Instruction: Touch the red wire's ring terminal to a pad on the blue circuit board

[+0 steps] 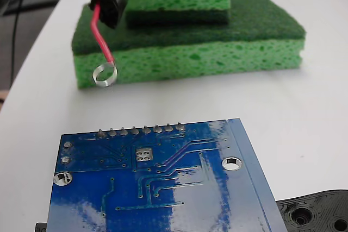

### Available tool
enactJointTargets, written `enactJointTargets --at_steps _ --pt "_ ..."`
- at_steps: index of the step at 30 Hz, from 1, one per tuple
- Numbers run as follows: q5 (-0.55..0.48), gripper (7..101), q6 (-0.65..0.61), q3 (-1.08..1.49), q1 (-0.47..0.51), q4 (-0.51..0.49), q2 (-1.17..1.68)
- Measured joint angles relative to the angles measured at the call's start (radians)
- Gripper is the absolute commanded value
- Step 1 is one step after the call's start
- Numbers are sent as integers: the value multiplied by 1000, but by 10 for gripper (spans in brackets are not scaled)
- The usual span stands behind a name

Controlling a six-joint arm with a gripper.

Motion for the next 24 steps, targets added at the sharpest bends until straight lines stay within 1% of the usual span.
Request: enactJointTargets --at_steps 8,16,24 --pt "-6 1003 12 8 -8 -41 -38" --pt "11 1003 23 6 -32 -40 -44" --pt "8 1003 18 5 -31 -49 -81"
